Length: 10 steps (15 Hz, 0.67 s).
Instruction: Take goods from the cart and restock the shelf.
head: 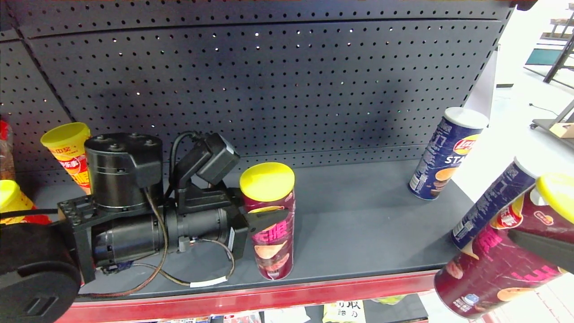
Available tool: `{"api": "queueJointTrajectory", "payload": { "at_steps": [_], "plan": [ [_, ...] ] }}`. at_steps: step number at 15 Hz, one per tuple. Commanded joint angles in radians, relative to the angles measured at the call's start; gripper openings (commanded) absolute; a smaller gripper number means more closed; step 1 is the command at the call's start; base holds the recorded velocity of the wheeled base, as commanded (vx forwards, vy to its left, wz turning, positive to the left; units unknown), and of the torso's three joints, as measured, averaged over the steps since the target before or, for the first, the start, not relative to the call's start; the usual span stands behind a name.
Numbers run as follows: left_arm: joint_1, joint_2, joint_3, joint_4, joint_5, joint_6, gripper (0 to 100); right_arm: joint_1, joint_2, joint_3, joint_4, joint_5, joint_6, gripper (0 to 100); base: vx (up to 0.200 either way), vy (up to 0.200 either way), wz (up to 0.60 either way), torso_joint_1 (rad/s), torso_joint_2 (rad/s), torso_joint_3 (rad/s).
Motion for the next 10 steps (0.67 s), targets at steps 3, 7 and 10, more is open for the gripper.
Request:
{"api": "queueJointTrajectory", "payload": {
  "at_steps": [3,7,10],
  "plan": [
    [-0.02,-0.016,0.015,0.001,0.008,-0.001,0,0.0,0.005,-0.002,-0.001,0.0,-0.001,0,0.0,0.0,0.0,0.0,0.0,0.0],
    [-0.021,-0.021,0.016,0.003,0.009,-0.005,0,0.0,0.008,-0.002,-0.001,0.0,-0.001,0,0.0,0.0,0.0,0.0,0.0,0.0],
    [-0.023,-0.022,0.018,0.005,0.008,-0.007,0,0.0,0.006,0.0,-0.001,0.0,-0.002,0,0.0,0.0,0.0,0.0,0.0,0.0]
  ]
}}
